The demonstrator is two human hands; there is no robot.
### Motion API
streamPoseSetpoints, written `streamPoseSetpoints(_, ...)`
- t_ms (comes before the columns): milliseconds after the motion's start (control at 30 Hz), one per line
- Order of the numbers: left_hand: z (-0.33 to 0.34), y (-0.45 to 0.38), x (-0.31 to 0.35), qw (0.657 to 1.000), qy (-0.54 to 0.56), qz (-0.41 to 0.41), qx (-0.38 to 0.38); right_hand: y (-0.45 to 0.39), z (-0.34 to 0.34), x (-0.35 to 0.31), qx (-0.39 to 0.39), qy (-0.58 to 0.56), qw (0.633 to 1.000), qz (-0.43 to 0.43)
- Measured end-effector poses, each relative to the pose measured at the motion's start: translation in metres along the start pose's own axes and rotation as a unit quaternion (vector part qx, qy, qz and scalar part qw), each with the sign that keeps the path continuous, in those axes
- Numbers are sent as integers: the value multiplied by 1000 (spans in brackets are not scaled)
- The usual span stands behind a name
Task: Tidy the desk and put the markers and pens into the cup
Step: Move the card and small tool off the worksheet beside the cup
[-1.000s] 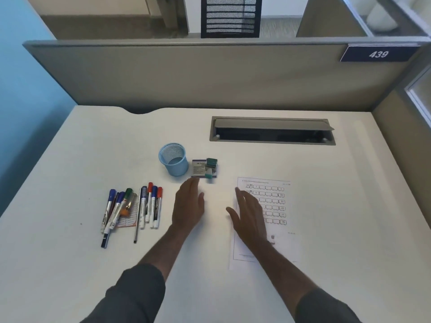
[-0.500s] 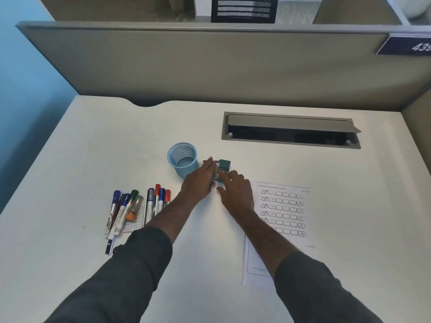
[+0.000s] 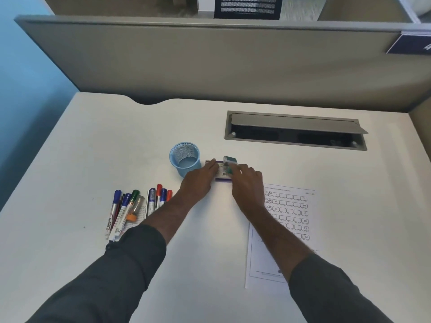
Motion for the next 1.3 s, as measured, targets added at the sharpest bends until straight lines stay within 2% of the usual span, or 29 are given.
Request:
streamPoseSetpoints(133, -16, -5, 1, 1000, 15, 7, 22, -8, -25, 26, 30, -53, 995, 76)
streamPoseSetpoints(233, -27, -9, 0, 999, 20, -11, 42, -9, -41, 35, 47, -61, 993, 92)
streamPoseSetpoints(367, -33, -14, 2, 997, 30, -28, 58, -3, -46, 29, 27, -56, 997, 45)
streamPoseSetpoints(600, -36, -17, 4, 993, 57, -44, 96, -9, -18, -2, -73, -50, 996, -26)
streamPoseSetpoints(1133, -34, -17, 4, 987, 91, -54, 118, -22, 2, -17, -181, -8, 981, -67)
streamPoseSetpoints(1300, -36, -19, 3, 988, 86, -57, 114, -19, -2, -22, -188, 27, 977, -95)
Point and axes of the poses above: each hand's wrist, its own y-axis away from the middle knuckle, its own z-axis out of the palm, x = y × z, the point moved 6 cm from there along -y, towards the middle knuckle, and after that the axes turned 6 degrees about x, right-handed, at the moved point
